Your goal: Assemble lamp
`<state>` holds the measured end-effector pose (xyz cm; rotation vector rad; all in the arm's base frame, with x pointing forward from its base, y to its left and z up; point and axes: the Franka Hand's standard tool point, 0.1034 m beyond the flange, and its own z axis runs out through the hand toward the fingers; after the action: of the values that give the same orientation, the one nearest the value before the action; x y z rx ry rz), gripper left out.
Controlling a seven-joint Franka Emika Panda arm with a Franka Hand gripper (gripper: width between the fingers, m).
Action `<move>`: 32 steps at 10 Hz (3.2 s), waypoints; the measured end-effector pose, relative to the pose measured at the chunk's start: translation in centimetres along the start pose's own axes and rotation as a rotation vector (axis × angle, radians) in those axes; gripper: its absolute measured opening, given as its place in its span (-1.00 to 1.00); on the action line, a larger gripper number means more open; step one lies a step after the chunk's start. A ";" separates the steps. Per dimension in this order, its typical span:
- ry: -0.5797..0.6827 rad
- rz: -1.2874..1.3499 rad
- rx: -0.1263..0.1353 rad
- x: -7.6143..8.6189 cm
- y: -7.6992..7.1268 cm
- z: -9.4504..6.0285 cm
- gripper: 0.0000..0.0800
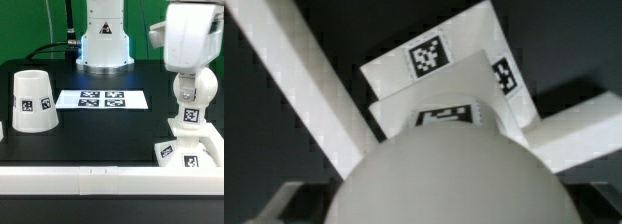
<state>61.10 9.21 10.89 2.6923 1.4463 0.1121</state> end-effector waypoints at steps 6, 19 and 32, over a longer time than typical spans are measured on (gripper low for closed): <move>-0.026 0.524 0.030 -0.1 0.0 -0.1 0.45; -0.056 1.632 0.093 -0.6 -0.6 0.1 0.45; -0.049 1.713 0.163 0.4 -0.6 0.2 0.75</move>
Offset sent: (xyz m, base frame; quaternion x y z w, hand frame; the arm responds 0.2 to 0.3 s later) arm -0.0010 -0.0008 -0.0006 0.0201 -0.0546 0.2762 0.9593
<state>60.83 9.83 10.61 3.0377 -1.1519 0.0078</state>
